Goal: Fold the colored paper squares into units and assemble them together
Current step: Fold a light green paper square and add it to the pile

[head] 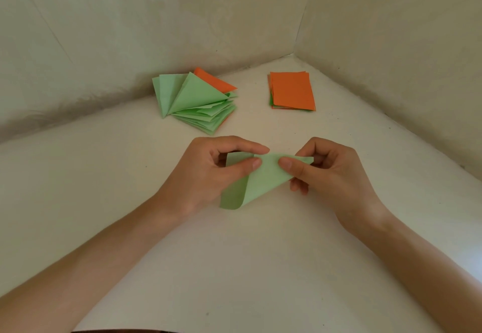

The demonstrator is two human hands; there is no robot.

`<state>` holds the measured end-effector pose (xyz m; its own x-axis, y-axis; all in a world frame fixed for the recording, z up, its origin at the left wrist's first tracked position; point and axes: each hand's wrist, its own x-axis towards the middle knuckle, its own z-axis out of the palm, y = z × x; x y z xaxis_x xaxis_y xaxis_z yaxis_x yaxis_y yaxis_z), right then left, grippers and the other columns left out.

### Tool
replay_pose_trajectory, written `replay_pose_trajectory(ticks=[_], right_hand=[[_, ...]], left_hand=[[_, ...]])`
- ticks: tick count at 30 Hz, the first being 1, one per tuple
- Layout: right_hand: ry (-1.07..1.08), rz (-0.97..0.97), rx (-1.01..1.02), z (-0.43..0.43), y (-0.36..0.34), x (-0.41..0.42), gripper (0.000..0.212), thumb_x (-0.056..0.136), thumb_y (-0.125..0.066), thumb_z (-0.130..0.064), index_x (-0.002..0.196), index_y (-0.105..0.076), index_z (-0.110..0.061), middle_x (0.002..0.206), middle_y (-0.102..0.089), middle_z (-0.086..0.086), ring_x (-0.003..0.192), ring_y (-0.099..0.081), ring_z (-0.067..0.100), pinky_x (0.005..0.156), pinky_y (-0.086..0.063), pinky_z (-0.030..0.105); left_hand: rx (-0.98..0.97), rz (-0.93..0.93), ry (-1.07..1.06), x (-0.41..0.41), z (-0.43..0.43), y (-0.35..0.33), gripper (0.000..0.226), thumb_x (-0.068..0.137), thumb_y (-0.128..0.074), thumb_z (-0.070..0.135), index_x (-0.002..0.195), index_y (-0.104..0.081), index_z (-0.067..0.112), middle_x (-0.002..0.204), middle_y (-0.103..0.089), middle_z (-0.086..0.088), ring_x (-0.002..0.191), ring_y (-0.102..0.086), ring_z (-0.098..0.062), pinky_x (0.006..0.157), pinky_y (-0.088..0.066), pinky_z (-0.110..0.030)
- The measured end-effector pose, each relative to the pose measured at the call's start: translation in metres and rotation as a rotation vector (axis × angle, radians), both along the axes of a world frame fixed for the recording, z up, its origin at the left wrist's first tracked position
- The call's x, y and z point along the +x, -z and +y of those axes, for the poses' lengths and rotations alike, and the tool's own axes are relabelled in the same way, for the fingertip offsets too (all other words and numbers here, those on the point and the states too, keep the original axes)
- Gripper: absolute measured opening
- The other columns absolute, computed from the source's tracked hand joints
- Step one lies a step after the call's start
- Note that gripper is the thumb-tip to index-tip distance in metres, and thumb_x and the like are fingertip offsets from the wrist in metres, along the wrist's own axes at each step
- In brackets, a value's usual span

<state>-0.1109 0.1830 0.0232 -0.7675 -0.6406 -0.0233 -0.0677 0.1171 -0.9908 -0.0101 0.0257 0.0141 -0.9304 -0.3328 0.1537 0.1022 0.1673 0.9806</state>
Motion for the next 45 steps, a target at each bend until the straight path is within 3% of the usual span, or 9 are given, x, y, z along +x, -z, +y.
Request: replay_pose_trajectory(ticks=[3,7,11,15,22,29,34,45], right_hand=[[-0.002,0.017,0.001,0.000,0.001,0.001,0.023,0.070,-0.071,-0.020,0.066,-0.054,-0.005,0.048,-0.058,0.002,0.043,-0.049,0.010,0.045,-0.041,0.019],[-0.035,0.042,0.010,0.000,0.002,0.002,0.020,0.074,-0.071,-0.014,0.067,-0.055,-0.006,0.050,-0.059,0.001,0.044,-0.051,0.007,0.045,-0.041,0.019],[-0.136,-0.015,-0.017,0.002,-0.001,-0.002,0.003,0.080,-0.065,-0.004,0.083,-0.063,-0.003,0.061,-0.067,0.000,0.053,-0.059,0.010,0.050,-0.045,0.019],[-0.148,-0.090,-0.035,0.005,-0.004,-0.005,0.014,0.076,-0.063,-0.014,0.085,-0.067,-0.003,0.072,-0.071,0.010,0.059,-0.065,0.018,0.050,-0.048,0.023],[-0.116,-0.108,0.002,0.005,-0.002,-0.007,0.009,0.084,-0.061,-0.005,0.081,-0.066,0.002,0.070,-0.071,0.014,0.057,-0.066,0.021,0.047,-0.049,0.023],[-0.126,-0.132,-0.020,0.005,-0.002,-0.007,0.022,0.081,-0.057,-0.018,0.082,-0.067,0.002,0.074,-0.071,0.015,0.060,-0.068,0.024,0.049,-0.050,0.024],[-0.096,-0.010,0.032,0.004,0.002,-0.004,0.026,0.094,-0.050,-0.013,0.081,-0.065,0.004,0.069,-0.070,0.015,0.057,-0.066,0.022,0.049,-0.048,0.024],[-0.085,0.160,0.061,0.005,0.006,-0.004,0.023,0.092,-0.053,-0.018,0.079,-0.065,-0.003,0.067,-0.069,0.004,0.057,-0.062,0.014,0.050,-0.045,0.023]], left_hand=[[-0.002,0.028,0.018,0.001,0.001,0.001,0.017,0.072,-0.067,0.018,0.082,-0.075,0.030,0.081,-0.072,0.012,0.080,-0.065,0.000,0.071,-0.047,-0.012],[-0.009,0.027,-0.007,0.000,0.000,0.003,0.014,0.071,-0.070,0.021,0.078,-0.075,0.031,0.077,-0.072,0.010,0.075,-0.065,-0.003,0.070,-0.049,-0.015],[0.027,0.020,-0.074,-0.002,-0.005,0.002,0.009,0.068,-0.070,0.020,0.073,-0.074,0.026,0.076,-0.071,0.010,0.074,-0.064,-0.002,0.069,-0.048,-0.015],[0.042,0.008,-0.088,-0.002,-0.009,0.001,0.010,0.068,-0.071,0.017,0.077,-0.073,0.020,0.076,-0.072,0.010,0.076,-0.064,-0.002,0.070,-0.048,-0.014],[0.015,0.012,-0.082,-0.003,-0.008,0.001,0.011,0.068,-0.070,0.015,0.077,-0.072,0.021,0.075,-0.072,0.012,0.074,-0.065,0.001,0.068,-0.047,-0.011],[0.009,-0.007,-0.096,-0.003,-0.009,0.001,0.012,0.066,-0.070,0.017,0.077,-0.073,0.021,0.075,-0.073,0.012,0.075,-0.066,0.000,0.070,-0.048,-0.011],[-0.001,-0.063,-0.110,-0.005,-0.011,0.003,0.014,0.070,-0.072,0.011,0.077,-0.073,0.023,0.077,-0.073,0.011,0.077,-0.066,0.000,0.073,-0.049,-0.012],[0.042,-0.064,-0.098,-0.003,-0.013,0.002,0.013,0.068,-0.071,0.012,0.079,-0.073,0.018,0.079,-0.074,0.009,0.078,-0.067,-0.002,0.072,-0.048,-0.011]])
